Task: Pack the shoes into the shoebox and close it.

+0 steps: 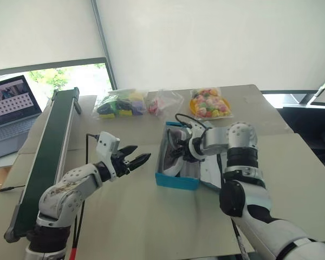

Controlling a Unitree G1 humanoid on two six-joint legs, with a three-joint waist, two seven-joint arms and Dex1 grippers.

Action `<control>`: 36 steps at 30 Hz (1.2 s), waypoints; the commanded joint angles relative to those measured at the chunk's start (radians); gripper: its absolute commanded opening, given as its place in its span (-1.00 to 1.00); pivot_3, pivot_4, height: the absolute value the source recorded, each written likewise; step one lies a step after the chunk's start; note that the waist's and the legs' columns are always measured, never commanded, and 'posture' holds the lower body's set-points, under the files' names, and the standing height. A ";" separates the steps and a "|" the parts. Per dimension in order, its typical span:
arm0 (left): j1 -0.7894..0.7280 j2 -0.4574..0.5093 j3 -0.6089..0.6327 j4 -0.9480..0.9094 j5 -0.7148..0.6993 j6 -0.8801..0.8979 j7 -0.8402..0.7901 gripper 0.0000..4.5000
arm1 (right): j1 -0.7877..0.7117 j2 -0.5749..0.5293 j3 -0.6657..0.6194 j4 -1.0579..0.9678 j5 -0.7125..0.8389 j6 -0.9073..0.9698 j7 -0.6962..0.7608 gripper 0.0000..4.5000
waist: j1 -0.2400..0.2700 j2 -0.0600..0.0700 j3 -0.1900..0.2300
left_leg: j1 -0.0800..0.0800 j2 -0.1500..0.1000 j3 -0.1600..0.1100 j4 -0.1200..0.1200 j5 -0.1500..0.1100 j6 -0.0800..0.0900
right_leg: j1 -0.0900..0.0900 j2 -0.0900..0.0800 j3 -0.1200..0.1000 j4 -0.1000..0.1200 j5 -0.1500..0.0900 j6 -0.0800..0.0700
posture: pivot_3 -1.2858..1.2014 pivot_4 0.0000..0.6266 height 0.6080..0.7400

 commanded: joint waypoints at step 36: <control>-0.115 0.046 -0.052 0.088 0.045 -0.015 -0.239 0.59 | 0.755 -0.734 0.130 -1.113 1.139 -0.075 0.598 -0.98 | 0.019 0.003 0.000 | -0.002 -0.003 -0.001 0.002 -0.008 0.015 | 0.007 -0.003 -0.005 -0.010 -0.002 0.003 | 0.03 -0.52 -0.52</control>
